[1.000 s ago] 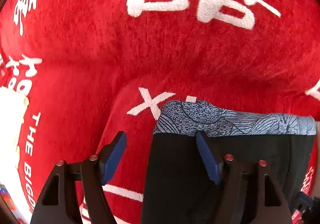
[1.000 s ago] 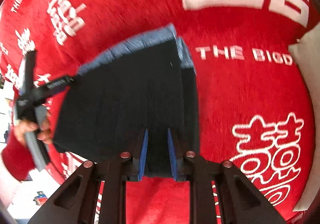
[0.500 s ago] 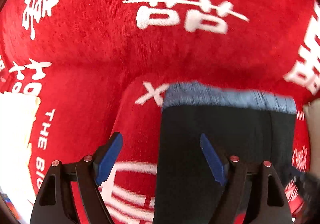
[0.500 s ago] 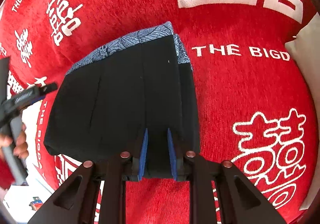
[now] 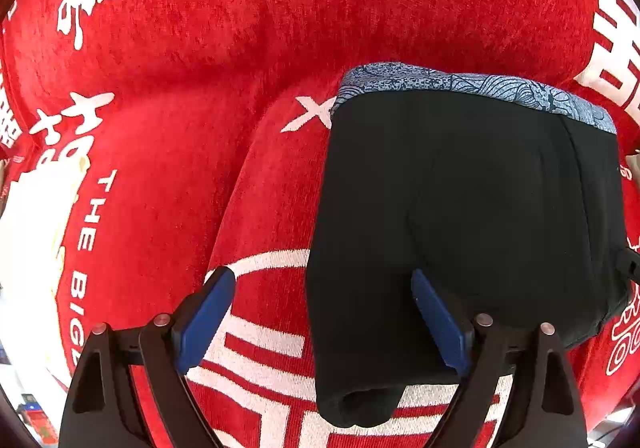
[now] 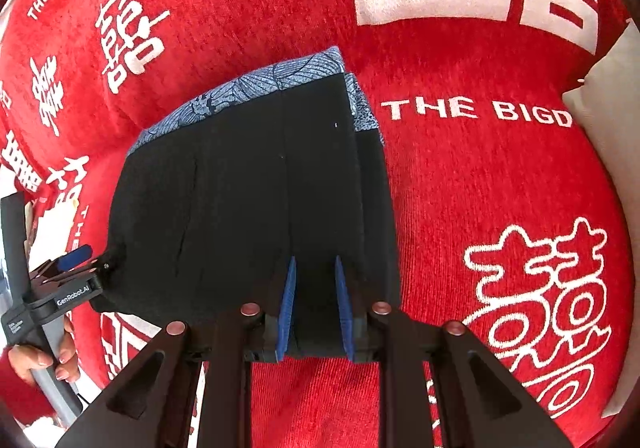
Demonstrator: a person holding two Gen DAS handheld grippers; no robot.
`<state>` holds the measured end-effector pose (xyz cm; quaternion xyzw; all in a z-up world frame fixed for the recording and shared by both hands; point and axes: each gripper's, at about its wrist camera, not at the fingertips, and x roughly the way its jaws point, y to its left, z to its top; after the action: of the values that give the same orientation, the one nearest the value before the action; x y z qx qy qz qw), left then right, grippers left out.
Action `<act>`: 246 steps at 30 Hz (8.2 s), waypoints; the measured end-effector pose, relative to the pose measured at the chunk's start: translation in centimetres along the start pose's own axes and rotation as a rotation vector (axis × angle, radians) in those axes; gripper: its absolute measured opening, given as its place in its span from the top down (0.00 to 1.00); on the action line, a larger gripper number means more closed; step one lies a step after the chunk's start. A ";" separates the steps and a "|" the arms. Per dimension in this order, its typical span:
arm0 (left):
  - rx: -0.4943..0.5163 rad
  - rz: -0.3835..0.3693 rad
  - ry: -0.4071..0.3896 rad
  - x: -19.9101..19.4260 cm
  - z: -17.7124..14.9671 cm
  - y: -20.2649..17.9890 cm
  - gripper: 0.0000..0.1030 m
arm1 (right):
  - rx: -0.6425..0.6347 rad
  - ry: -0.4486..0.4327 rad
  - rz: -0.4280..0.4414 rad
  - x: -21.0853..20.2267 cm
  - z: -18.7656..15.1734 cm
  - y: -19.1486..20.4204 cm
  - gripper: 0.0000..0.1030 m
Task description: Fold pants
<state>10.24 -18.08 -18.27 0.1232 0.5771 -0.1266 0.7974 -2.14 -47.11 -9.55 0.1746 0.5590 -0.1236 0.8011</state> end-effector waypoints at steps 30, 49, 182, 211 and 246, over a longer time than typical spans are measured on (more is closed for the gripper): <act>-0.030 0.002 0.023 0.3 0.4 0.5 0.04 | -0.183 0.012 -0.137 1.4 0.0 5.0 0.26; 0.035 -0.011 0.055 -1.7 1.5 0.2 0.04 | -0.034 0.016 0.013 -2.2 -0.5 2.3 0.25; 0.039 -0.345 0.193 -1.3 -4.6 3.2 0.00 | 0.269 0.240 0.281 -1.3 -7.3 -3.7 0.32; 0.293 -0.166 0.176 -15.7 -8.7 0.8 0.00 | 0.192 0.155 -0.201 -14.6 -11.4 7.8 0.07; 0.162 0.041 0.053 -24.6 -13.8 -1.7 0.00 | -0.075 0.168 -0.216 -20.9 -13.2 11.4 0.07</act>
<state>-10.01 -13.49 0.85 0.2023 0.5830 -0.1533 0.7718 -16.14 -31.19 7.56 0.0932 0.6437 -0.1730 0.7396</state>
